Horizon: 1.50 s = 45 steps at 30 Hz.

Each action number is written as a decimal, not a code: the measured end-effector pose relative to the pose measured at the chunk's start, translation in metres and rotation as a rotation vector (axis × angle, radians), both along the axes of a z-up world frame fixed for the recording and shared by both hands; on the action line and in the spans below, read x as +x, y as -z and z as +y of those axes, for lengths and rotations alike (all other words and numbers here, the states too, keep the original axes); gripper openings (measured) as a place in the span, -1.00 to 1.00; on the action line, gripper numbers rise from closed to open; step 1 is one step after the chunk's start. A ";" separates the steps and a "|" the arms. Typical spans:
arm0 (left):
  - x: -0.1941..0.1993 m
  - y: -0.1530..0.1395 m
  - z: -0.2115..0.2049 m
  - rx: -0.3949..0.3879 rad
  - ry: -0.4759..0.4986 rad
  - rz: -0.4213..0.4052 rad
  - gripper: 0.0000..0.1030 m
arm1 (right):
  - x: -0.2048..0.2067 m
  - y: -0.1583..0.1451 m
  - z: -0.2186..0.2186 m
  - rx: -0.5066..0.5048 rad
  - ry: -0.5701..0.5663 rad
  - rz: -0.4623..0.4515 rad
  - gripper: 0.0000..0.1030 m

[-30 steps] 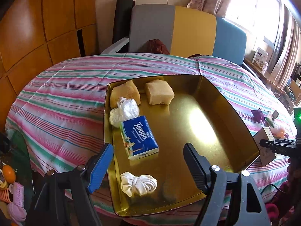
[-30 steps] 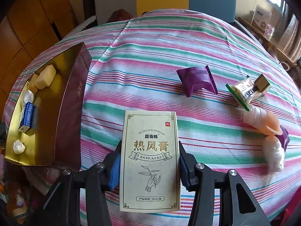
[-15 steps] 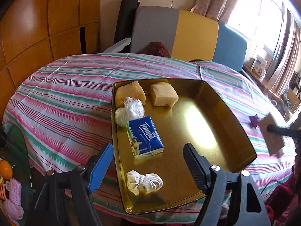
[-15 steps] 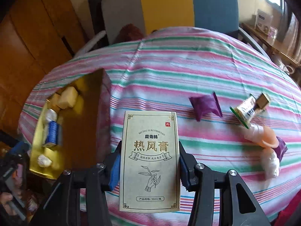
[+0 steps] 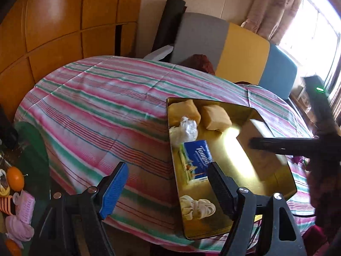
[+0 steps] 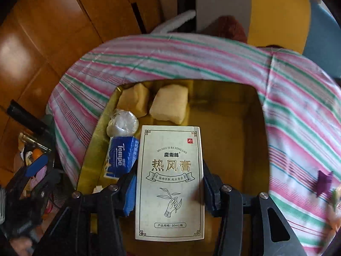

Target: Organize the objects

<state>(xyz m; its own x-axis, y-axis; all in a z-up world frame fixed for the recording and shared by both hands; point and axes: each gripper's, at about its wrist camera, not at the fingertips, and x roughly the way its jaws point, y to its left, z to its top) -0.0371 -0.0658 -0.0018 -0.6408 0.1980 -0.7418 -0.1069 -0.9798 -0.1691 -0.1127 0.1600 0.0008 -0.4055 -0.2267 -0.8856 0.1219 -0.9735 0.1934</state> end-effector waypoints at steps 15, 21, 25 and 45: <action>-0.006 0.009 -0.010 0.024 -0.023 -0.034 0.50 | -0.057 0.040 -0.047 0.096 0.019 -0.066 0.02; -0.006 0.012 -0.009 0.013 -0.023 -0.036 0.50 | -0.055 0.039 -0.037 0.012 0.046 -0.063 0.63; -0.005 0.012 -0.008 0.003 -0.025 -0.029 0.50 | -0.040 0.023 -0.022 -0.042 0.072 0.004 0.65; 0.011 -0.020 0.046 -0.082 0.104 0.062 0.50 | 0.139 -0.041 0.233 0.098 0.536 0.257 0.96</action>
<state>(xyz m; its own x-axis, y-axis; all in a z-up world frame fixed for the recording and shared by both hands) -0.0259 -0.0195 0.0186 -0.6649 0.2062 -0.7179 -0.2164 -0.9731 -0.0791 0.0261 0.3932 0.0421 -0.6445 0.1460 -0.7505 -0.3596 -0.9242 0.1290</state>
